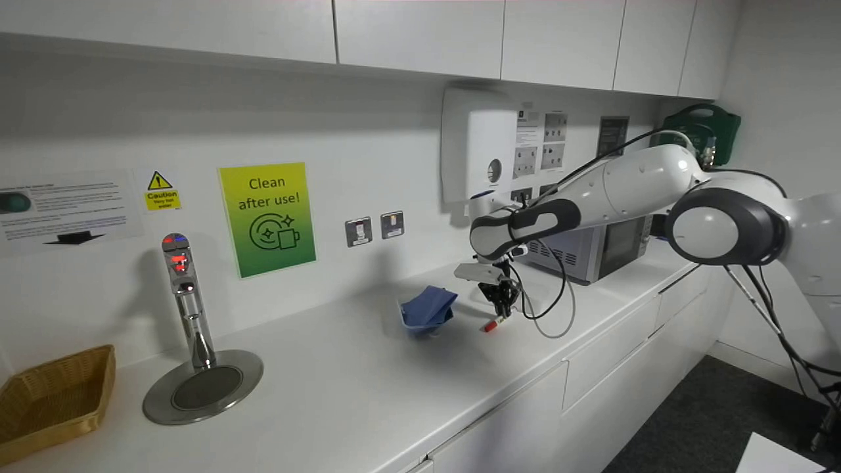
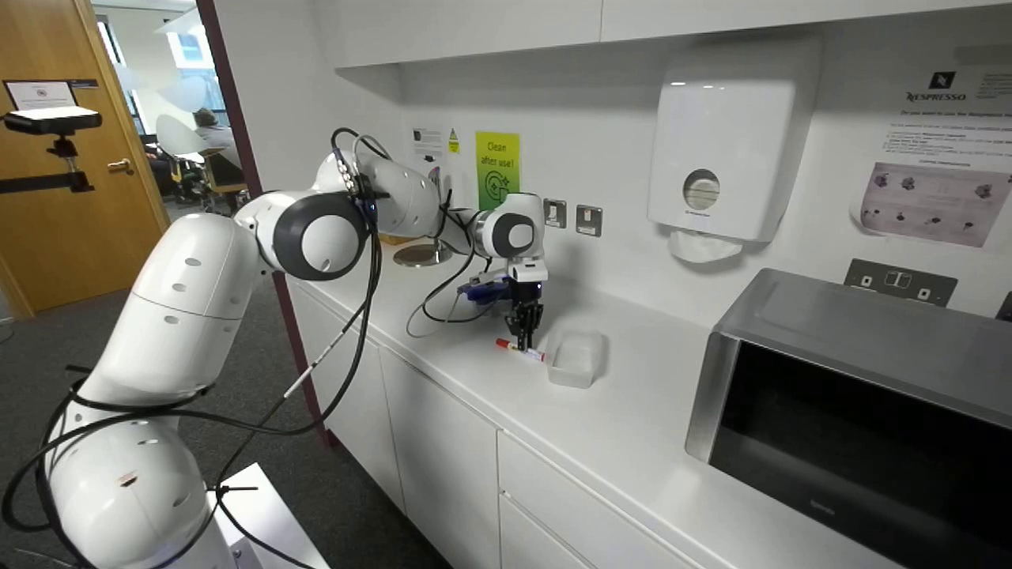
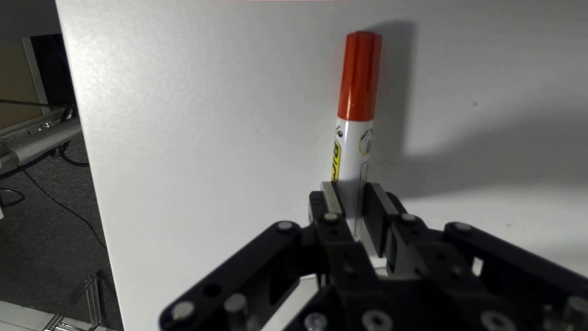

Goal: Remove the marker from the bowl

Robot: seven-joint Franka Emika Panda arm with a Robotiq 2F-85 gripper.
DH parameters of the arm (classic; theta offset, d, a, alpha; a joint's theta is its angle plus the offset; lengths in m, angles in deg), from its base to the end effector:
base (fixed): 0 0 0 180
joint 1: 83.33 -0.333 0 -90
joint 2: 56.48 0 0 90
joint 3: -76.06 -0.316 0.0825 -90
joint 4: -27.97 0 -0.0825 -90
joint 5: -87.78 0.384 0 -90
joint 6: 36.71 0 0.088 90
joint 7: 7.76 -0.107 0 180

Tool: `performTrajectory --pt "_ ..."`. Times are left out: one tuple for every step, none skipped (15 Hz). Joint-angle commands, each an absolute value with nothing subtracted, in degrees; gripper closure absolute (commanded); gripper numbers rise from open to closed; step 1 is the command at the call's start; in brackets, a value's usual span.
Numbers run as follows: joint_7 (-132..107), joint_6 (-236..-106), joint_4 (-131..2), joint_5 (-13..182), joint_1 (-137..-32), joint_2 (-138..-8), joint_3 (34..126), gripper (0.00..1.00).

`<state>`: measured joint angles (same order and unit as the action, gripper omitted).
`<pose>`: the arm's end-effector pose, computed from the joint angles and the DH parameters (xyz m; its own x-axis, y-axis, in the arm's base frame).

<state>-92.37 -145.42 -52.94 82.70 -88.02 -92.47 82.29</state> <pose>0.7042 -0.0114 0.3243 0.1265 -0.9836 0.1284 -0.9822 -0.1061 0.1551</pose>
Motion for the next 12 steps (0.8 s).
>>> performTrajectory --pt "-90.1 -145.4 -52.1 83.5 -87.4 -92.5 81.8 0.82" --pt "-90.0 -145.5 -52.1 83.5 -87.4 -92.5 81.9 0.55" --pt "-89.9 -145.4 -52.2 83.5 -87.4 -92.4 81.8 0.54" --pt "-89.9 -145.5 -52.3 83.5 -87.4 -92.3 81.9 0.48" --pt "-90.0 -145.6 -52.6 83.4 -87.5 -92.0 81.9 0.39" --pt "-90.1 -146.1 -53.1 83.3 -87.5 -91.4 82.0 0.33" --pt "-90.2 -146.6 -53.4 83.3 -87.6 -90.9 82.0 0.24" --pt "-90.4 -147.2 -53.8 83.2 -87.6 -90.4 82.1 0.18" --pt "-90.5 -147.8 -54.2 83.2 -87.6 -89.9 82.1 0.11" --pt "-90.6 -148.5 -54.5 83.3 -87.5 -89.4 82.2 0.03" --pt "-90.6 -149.2 -54.9 83.4 -87.4 -88.8 82.2 0.00" --pt "-90.6 -149.7 -55.2 83.5 -87.3 -88.2 82.2 0.00"
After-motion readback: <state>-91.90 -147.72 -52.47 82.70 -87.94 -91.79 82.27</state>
